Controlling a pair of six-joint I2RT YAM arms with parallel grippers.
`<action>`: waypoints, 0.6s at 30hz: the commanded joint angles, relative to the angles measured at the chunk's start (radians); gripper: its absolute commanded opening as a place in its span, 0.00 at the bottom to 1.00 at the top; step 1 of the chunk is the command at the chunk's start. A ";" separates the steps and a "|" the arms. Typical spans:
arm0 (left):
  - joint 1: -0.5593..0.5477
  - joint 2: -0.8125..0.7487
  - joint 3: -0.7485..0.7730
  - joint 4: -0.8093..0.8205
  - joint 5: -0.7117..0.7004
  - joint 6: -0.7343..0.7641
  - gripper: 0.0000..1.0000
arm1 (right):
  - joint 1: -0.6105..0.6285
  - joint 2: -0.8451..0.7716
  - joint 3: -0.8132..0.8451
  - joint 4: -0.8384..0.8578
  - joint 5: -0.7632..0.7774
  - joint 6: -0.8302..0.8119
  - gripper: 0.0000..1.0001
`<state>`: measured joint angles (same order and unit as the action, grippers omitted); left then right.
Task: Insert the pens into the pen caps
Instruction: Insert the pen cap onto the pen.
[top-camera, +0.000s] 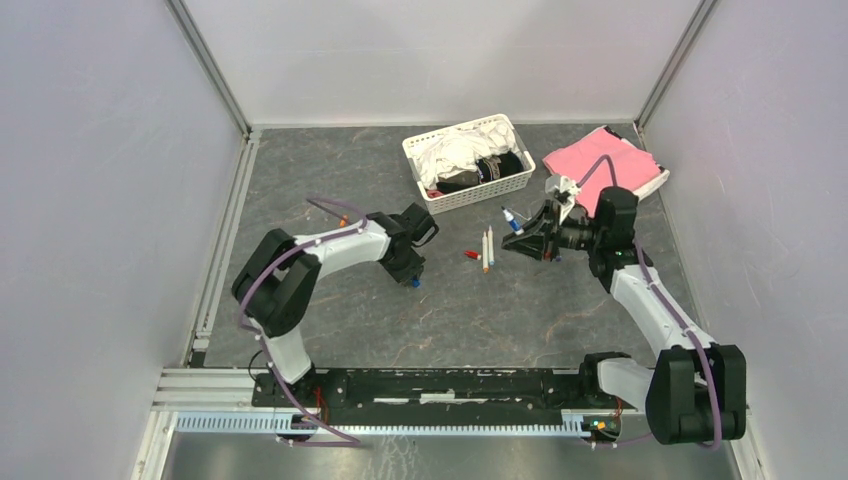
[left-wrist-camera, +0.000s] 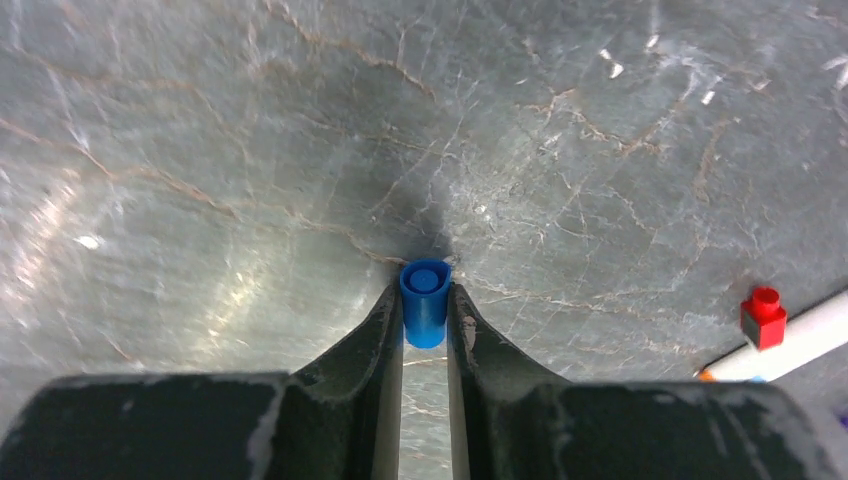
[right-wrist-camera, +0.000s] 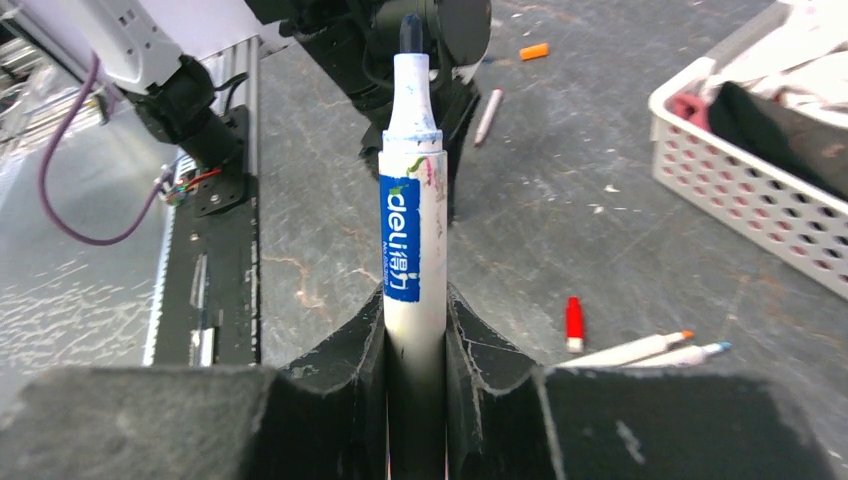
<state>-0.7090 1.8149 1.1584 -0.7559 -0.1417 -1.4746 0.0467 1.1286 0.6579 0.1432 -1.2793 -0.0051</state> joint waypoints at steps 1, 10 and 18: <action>-0.002 -0.172 -0.125 0.225 -0.107 0.273 0.02 | 0.079 0.009 -0.040 0.138 0.030 0.102 0.00; -0.008 -0.637 -0.575 0.991 -0.012 0.535 0.02 | 0.242 0.115 -0.224 0.590 0.118 0.433 0.00; -0.009 -0.812 -0.777 1.531 0.045 0.577 0.02 | 0.391 0.106 -0.276 0.720 0.198 0.520 0.00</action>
<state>-0.7151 1.0492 0.4240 0.3923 -0.1307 -0.9771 0.4091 1.2598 0.3771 0.7074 -1.1393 0.4381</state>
